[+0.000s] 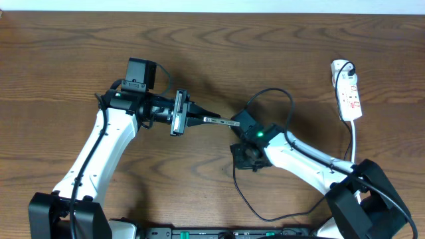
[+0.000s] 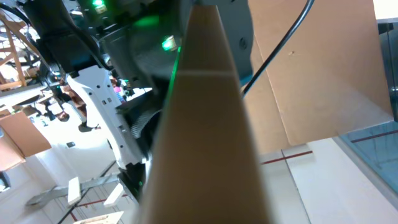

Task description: Plug charger to phone and switch on socket

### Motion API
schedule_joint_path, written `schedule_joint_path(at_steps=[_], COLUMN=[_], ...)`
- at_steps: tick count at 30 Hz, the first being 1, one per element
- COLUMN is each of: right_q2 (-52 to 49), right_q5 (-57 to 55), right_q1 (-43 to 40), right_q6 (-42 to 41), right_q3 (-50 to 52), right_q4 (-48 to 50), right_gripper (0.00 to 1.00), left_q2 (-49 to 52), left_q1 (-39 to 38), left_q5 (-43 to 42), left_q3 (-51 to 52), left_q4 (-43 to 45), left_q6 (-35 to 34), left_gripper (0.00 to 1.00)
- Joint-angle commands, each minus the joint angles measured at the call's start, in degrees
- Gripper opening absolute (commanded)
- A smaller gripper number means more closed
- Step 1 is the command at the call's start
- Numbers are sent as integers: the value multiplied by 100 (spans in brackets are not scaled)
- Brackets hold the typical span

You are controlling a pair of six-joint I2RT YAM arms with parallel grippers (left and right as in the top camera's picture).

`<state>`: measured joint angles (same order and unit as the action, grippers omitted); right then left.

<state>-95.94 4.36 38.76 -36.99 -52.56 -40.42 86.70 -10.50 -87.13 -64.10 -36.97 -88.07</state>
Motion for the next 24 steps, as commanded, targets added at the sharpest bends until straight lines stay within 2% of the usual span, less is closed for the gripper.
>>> schedule_joint_path(at_steps=[1, 4, 7, 8, 9, 10, 11, 16, 20, 24], right_q2=[-20, -17, -20, -20, -20, -20, -33, -238, -603, -970], right_q5=[-713, -933, 654, 1141, 1797, 1941, 1952, 960, 844, 603], right_q1=[-297, -649, -979, -1019, -1001, -951, -874, -212, -48, -144], right_q6=[146, 310, 778, 914, 984, 955, 892, 269, 122, 240], right_q3=[-103, -105, -103, -103, -103, -103, -103, -103, -278, -741], right_q4=[-317, -629, -363, -205, 122, 260, 358, 400, 214, -507], right_gripper=[11, 10, 15, 18, 29, 40, 53, 70, 70, 74], left_q2=[-39, -39, -39, -39, -39, -39, -39, -39, -39, -39], left_q1=[22, 22, 85, 138, 286, 378, 476, 920, 1102, 1141], left_q5=[-295, -295, -295, -295, -295, -295, -295, -295, -295, -295], left_q3=[-68, -68, -68, -68, -68, -68, -68, -68, -68, -68], left_q4=[20, 22, 22, 22, 22, 22, 20, 22, 20, 20], left_q6=[168, 254, 249, 249, 256, 308, 389, 1189, 1917, 1932], left_gripper=[8, 7, 7, 7, 8, 8, 8, 7, 8, 8])
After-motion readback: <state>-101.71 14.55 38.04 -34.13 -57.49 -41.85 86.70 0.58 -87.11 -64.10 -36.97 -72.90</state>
